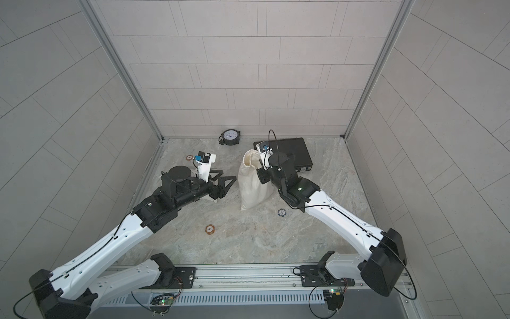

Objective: Close the soil bag
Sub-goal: Place the soil bag at the center of the board.

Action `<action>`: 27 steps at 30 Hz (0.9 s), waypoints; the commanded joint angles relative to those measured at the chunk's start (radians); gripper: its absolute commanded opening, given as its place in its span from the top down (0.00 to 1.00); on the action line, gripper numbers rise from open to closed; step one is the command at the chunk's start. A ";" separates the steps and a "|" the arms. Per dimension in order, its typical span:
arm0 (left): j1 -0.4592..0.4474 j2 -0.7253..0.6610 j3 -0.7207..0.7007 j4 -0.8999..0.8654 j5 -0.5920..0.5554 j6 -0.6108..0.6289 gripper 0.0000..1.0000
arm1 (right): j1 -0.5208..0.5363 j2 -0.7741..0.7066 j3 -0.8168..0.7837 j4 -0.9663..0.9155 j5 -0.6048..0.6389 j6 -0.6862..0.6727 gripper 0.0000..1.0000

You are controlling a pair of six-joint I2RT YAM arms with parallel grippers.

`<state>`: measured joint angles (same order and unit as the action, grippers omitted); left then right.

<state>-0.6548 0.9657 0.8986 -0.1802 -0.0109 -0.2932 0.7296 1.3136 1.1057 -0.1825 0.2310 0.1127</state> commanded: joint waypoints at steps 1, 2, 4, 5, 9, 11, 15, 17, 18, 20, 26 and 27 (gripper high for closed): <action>-0.002 -0.059 -0.087 0.022 -0.097 -0.086 0.34 | 0.031 0.056 0.001 0.197 0.008 0.093 1.00; -0.002 -0.081 -0.112 0.035 -0.116 -0.100 0.38 | 0.036 0.081 0.006 0.215 -0.030 0.104 1.00; -0.001 -0.109 -0.155 0.057 -0.147 -0.118 0.41 | 0.039 0.126 0.023 0.244 -0.116 0.125 1.00; -0.002 -0.116 -0.171 0.070 -0.159 -0.125 0.42 | 0.039 0.149 0.032 0.250 -0.147 0.134 1.00; 0.000 -0.096 -0.190 0.078 -0.155 -0.144 0.45 | 0.039 0.208 0.061 0.256 -0.207 0.168 1.00; 0.000 -0.079 -0.183 0.087 -0.126 -0.154 0.47 | 0.040 0.220 0.064 0.259 -0.220 0.176 1.00; -0.001 -0.029 -0.173 0.144 0.003 -0.192 0.59 | 0.042 0.226 0.063 0.258 -0.216 0.188 1.00; -0.002 -0.014 -0.192 0.206 0.049 -0.229 0.61 | 0.044 0.227 0.064 0.258 -0.215 0.188 1.00; -0.002 -0.012 -0.206 0.242 0.067 -0.248 0.62 | 0.045 0.227 0.064 0.257 -0.212 0.188 1.00; -0.004 -0.010 -0.240 0.308 0.087 -0.282 0.63 | 0.046 0.227 0.061 0.257 -0.206 0.191 1.00; -0.011 0.031 -0.274 0.436 0.085 -0.325 0.65 | 0.047 0.234 0.052 0.273 -0.217 0.212 1.00; -0.015 0.047 -0.272 0.456 0.082 -0.328 0.65 | 0.047 0.234 0.049 0.279 -0.223 0.220 1.00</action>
<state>-0.6613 0.9859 0.6338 0.1608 0.0498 -0.5884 0.7685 1.5448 1.1427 0.0441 0.0284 0.3065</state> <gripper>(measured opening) 0.353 0.047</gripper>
